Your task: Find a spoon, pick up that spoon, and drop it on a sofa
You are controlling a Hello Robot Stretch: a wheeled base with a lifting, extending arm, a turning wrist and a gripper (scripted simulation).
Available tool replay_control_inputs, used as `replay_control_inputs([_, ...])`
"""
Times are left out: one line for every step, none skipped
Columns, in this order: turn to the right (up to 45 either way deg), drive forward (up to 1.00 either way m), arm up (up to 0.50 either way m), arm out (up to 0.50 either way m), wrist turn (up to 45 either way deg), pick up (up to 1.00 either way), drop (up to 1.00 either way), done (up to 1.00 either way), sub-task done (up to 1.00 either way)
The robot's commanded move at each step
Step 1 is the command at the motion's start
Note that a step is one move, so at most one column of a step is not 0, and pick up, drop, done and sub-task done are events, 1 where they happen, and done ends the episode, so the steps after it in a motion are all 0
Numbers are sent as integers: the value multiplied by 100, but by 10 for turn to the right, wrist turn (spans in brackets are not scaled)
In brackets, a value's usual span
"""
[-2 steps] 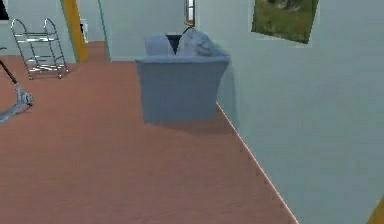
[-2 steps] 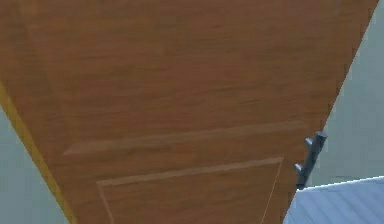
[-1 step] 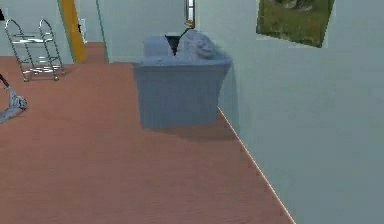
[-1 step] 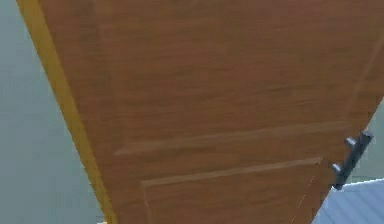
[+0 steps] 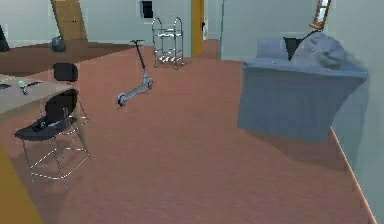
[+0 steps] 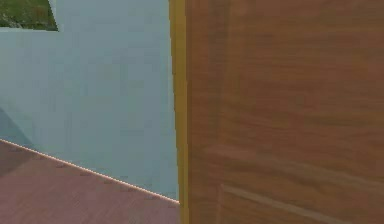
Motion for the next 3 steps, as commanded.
replay_control_inputs([0, 60, 0, 0, 0, 0, 0, 0, 0])
replay_control_inputs([-30, 0, 0, 0, 0, 0, 0, 0, 0])
replay_control_inputs([0, 100, 0, 0, 0, 0, 0, 0, 0])
